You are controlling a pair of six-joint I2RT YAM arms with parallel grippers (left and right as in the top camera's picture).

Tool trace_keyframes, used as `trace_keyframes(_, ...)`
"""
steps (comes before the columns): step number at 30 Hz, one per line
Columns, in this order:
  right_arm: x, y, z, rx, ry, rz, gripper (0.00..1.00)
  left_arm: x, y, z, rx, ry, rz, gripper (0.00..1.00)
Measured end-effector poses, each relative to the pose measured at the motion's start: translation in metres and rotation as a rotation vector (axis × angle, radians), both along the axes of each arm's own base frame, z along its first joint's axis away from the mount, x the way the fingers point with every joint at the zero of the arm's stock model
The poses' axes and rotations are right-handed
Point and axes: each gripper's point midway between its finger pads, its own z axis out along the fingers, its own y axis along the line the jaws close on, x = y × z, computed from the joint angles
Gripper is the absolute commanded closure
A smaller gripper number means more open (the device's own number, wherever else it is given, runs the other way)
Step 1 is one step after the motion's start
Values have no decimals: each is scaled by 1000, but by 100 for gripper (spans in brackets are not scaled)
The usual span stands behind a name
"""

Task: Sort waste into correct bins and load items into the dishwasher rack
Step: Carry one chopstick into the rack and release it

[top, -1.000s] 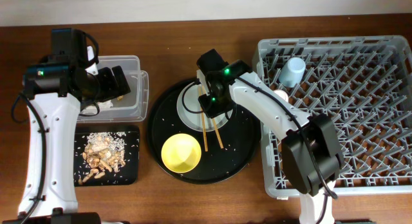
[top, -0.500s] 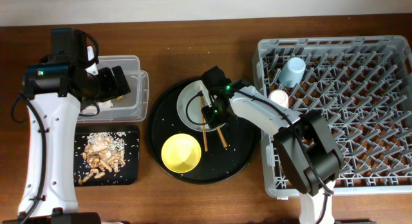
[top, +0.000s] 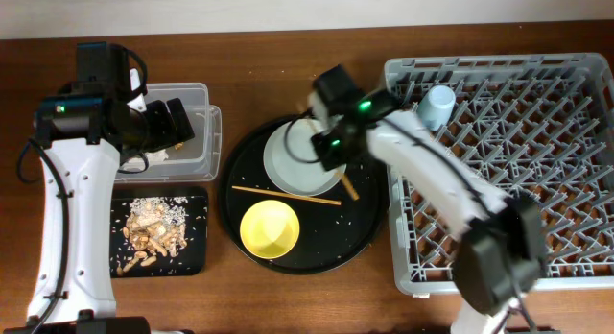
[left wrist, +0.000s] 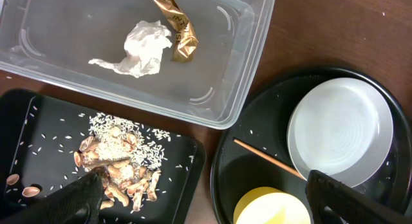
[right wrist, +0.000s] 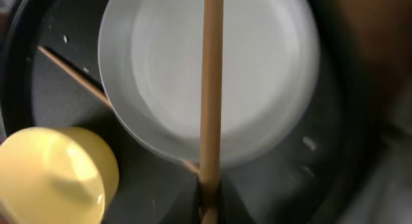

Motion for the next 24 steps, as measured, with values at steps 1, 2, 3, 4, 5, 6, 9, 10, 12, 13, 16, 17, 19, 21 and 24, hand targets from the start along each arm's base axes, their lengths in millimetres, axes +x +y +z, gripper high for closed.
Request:
trace_keyframes(1,1,-15,11,0,-3,-29,96,0,0,0,0,0,0,0)
trace_keyframes(2,0,-29,18,-4,-1,-52,96,0,0,0,0,0,0,0)
trace_keyframes(3,-2,-47,25,-13,11,-81,96,0,0,0,0,0,0,0)
trace_keyframes(4,-6,-72,32,-28,31,-121,96,0,0,0,0,0,0,0)
trace_keyframes(5,-12,-93,34,-42,60,-153,96,0,0,0,0,0,0,0)
trace_keyframes(6,-19,-110,35,-58,98,-184,96,0,0,0,0,0,0,0)
trace_keyframes(9,-37,-156,32,-86,205,-273,96,0,0,0,0,0,0,0)
trace_keyframes(10,-37,-168,31,-86,216,-302,96,0,0,0,0,0,0,0)
trace_keyframes(12,-35,-187,28,-81,219,-353,96,0,0,0,0,0,0,0)
trace_keyframes(13,-35,-196,25,-78,222,-378,96,0,0,0,0,0,0,0)
trace_keyframes(16,-36,-220,16,-75,235,-447,96,0,0,0,0,0,0,0)
trace_keyframes(17,-38,-225,14,-74,240,-460,96,0,0,0,0,0,0,0)
trace_keyframes(19,-41,-230,7,-74,255,-477,95,0,0,0,0,0,0,0)
trace_keyframes(21,-43,-235,1,-92,261,-485,96,0,0,0,0,0,0,0)
trace_keyframes(24,-45,-242,-8,-127,259,-490,95,0,0,0,0,0,0,0)
